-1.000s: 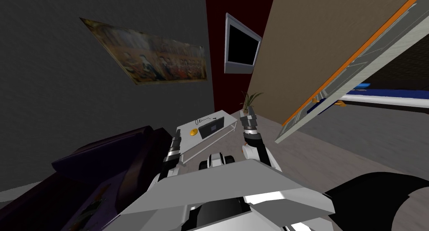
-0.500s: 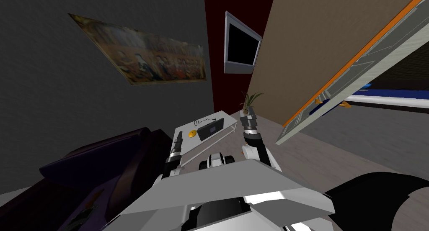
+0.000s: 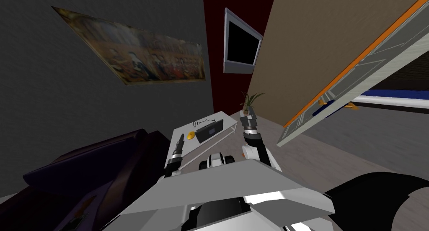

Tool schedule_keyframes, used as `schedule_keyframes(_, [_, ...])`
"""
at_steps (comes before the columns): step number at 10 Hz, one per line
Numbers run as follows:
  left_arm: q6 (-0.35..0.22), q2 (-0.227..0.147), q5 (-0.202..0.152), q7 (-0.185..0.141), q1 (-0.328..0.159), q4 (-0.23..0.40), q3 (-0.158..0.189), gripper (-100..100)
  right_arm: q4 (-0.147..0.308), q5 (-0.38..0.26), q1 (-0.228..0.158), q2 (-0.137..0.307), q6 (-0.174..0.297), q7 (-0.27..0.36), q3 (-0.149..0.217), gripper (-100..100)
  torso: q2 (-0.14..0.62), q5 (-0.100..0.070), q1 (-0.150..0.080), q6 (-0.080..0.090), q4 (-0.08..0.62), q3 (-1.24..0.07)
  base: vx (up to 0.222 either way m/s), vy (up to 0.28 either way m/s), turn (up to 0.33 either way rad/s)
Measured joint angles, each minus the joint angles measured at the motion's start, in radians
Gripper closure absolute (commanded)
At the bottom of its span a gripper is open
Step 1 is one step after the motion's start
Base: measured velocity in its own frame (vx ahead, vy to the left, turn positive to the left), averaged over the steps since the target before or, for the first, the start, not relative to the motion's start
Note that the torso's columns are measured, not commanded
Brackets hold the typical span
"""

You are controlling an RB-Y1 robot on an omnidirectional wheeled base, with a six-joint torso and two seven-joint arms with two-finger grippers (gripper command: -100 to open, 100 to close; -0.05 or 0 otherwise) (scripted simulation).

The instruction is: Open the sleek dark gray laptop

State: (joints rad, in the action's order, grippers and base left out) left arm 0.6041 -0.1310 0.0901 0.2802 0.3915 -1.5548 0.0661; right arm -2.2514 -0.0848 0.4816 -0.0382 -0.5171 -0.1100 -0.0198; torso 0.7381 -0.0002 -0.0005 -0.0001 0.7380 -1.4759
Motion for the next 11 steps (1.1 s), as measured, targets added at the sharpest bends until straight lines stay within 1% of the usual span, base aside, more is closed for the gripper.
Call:
schedule_keyframes(1, [0.001,-0.002,0.006,0.004,0.003,0.013,-0.001,-100,0.000,0.000,0.000,0.000,0.000,0.000,0.000,0,0.000,0.000,0.001,0.000,0.000,0.000,0.085,-0.036,-0.001])
schedule_keyframes(2, [0.008,0.004,0.014,0.014,-0.004,0.045,-0.002,-100,0.000,0.000,0.000,0.000,0.000,0.000,0.000,0,-0.001,0.000,0.001,0.000,0.000,-0.001,0.081,-0.038,-0.004])
schedule_keyframes(5, [0.026,0.002,0.032,0.034,-0.027,0.139,0.002,-100,0.000,0.000,0.000,0.000,0.000,0.000,0.000,0,0.000,0.000,0.000,0.000,0.000,0.000,0.081,-0.044,-0.003])
schedule_keyframes(7, [0.029,0.001,0.040,0.039,-0.031,0.176,0.004,-100,0.000,0.000,0.000,0.000,0.000,0.000,0.000,0,0.001,0.000,0.001,0.000,0.000,0.000,0.061,-0.029,0.000])
schedule_keyframes(8, [0.039,0.007,0.045,0.047,-0.044,0.215,0.005,-100,0.000,0.000,0.000,0.000,0.000,0.000,0.000,0,0.001,0.000,0.001,0.000,0.000,0.000,0.061,-0.052,-0.004])
schedule_keyframes(11, [0.046,0.017,0.059,0.059,-0.051,0.270,0.006,-100,0.000,0.000,0.000,0.000,0.000,0.000,0.000,0,0.000,0.000,0.002,0.000,0.000,0.000,0.051,-0.026,-0.001])
